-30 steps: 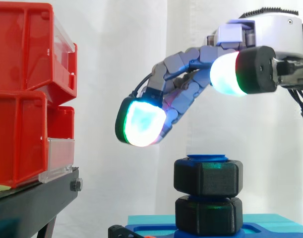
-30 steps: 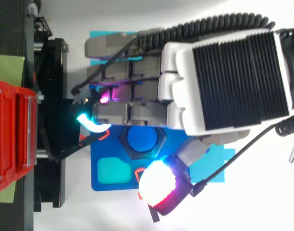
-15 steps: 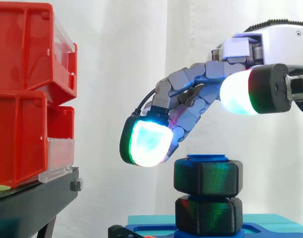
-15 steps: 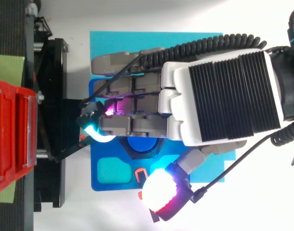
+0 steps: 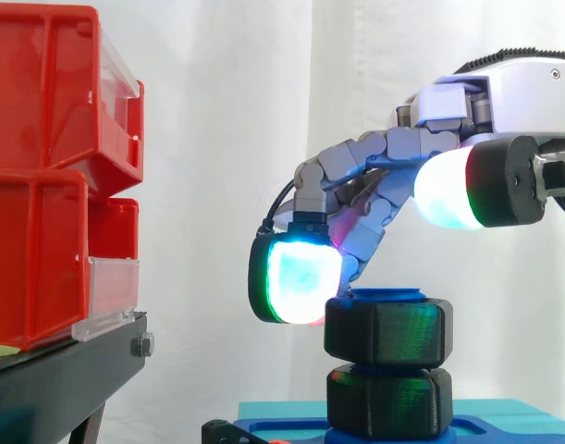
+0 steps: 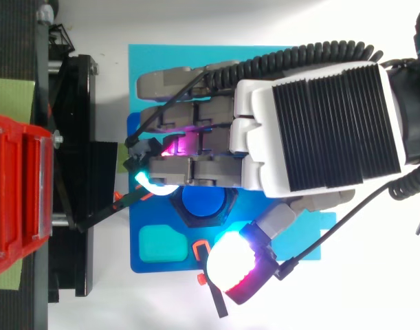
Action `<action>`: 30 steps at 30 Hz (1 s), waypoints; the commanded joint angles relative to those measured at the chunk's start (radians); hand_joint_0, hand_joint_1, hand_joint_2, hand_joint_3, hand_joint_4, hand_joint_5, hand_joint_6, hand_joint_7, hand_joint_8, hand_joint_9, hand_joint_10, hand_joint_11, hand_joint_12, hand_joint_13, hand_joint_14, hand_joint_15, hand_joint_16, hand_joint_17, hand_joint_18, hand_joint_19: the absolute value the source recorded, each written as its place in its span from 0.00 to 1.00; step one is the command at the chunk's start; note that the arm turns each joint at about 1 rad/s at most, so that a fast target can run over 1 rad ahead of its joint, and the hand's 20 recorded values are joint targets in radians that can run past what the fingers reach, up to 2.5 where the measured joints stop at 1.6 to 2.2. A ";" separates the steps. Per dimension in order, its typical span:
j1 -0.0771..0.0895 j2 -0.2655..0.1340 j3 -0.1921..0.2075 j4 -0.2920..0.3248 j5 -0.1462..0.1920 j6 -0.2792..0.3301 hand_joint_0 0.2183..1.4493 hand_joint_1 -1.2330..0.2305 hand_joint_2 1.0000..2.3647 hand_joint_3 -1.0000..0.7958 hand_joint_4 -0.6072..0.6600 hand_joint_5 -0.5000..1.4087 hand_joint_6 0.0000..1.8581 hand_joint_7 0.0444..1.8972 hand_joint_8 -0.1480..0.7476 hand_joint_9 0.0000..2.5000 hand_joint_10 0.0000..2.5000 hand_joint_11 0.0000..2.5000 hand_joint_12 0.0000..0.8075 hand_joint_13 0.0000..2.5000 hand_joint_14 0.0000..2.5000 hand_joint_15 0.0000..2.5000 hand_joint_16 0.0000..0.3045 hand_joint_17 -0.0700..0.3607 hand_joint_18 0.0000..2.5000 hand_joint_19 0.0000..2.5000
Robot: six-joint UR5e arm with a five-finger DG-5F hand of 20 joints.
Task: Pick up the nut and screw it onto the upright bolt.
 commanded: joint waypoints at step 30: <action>-0.054 0.001 0.000 0.000 -0.048 -0.023 0.28 0.67 0.00 0.28 0.61 0.25 0.35 0.67 0.49 0.44 0.00 0.00 0.24 0.34 0.00 0.00 0.04 0.22 0.19 0.00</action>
